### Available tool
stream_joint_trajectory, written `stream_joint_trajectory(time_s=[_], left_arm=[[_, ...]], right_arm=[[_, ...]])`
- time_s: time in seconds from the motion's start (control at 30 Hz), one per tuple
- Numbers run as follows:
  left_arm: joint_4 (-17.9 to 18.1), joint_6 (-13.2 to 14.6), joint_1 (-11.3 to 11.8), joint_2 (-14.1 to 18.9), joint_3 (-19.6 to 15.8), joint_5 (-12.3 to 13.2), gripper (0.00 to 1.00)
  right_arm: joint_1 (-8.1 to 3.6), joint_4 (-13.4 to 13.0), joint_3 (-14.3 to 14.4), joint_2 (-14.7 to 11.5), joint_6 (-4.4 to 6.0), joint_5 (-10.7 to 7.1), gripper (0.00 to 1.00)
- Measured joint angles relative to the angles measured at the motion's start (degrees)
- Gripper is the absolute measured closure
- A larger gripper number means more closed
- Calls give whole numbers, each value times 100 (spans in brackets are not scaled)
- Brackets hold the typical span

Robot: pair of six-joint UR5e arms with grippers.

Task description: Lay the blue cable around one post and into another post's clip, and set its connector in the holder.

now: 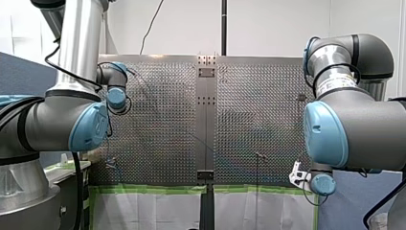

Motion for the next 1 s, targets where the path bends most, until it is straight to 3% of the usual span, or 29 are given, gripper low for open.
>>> stream_joint_trajectory(time_s=[0.37,0.7,1.0], left_arm=[[-547,546,-107,513,-150,-547,0],[-1085,1118,-257,574,-279,-1118,0],[-1121,1562,-315,591,-279,-1601,0]], right_arm=[[36,3,-4,-1,2,0,100],[50,9,-4,0,8,0,100],[59,9,-5,1,10,0,100]])
